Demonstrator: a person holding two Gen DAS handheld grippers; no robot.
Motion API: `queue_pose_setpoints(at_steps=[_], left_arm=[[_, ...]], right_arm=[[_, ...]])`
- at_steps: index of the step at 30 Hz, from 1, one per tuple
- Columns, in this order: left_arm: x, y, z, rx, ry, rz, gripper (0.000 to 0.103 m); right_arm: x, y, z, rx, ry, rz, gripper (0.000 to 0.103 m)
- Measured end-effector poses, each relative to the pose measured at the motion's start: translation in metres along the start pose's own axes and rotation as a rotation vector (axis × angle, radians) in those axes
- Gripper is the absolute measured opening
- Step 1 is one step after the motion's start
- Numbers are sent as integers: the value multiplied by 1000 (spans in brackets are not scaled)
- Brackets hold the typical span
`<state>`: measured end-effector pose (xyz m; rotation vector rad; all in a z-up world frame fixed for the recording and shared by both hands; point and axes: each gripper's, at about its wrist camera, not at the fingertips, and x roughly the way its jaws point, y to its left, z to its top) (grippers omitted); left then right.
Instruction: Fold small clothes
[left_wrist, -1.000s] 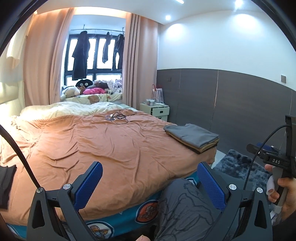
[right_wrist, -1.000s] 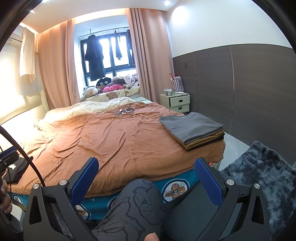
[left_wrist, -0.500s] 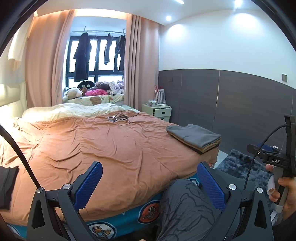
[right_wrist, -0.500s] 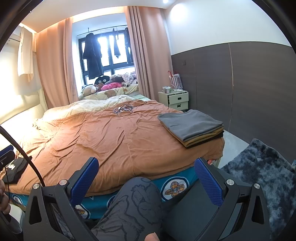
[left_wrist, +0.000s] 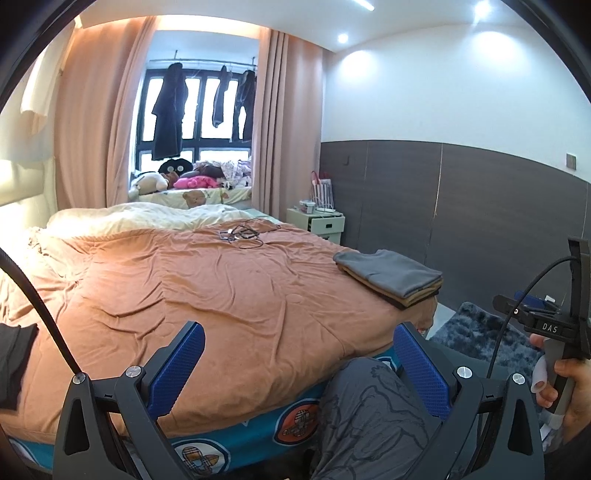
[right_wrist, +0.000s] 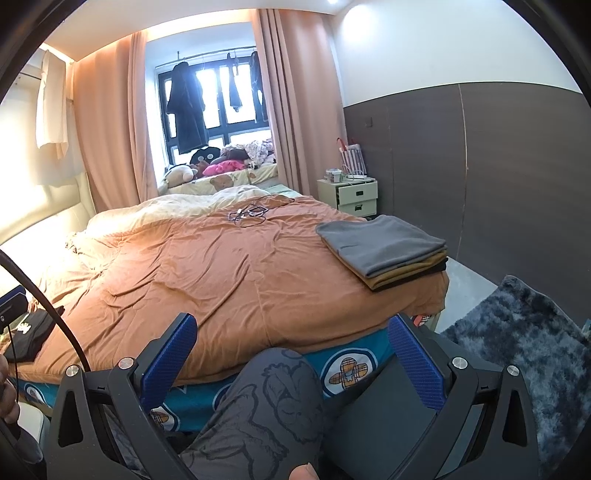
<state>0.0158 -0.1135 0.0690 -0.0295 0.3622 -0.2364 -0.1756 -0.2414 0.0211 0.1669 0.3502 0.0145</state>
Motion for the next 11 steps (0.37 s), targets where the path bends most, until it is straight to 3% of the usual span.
queue_pose_setpoints(at_steps=[11], left_arm=[[-6, -4, -2, -20, -18, 14, 103]], right_arm=[[-3, 9, -2, -11, 3, 11, 103]])
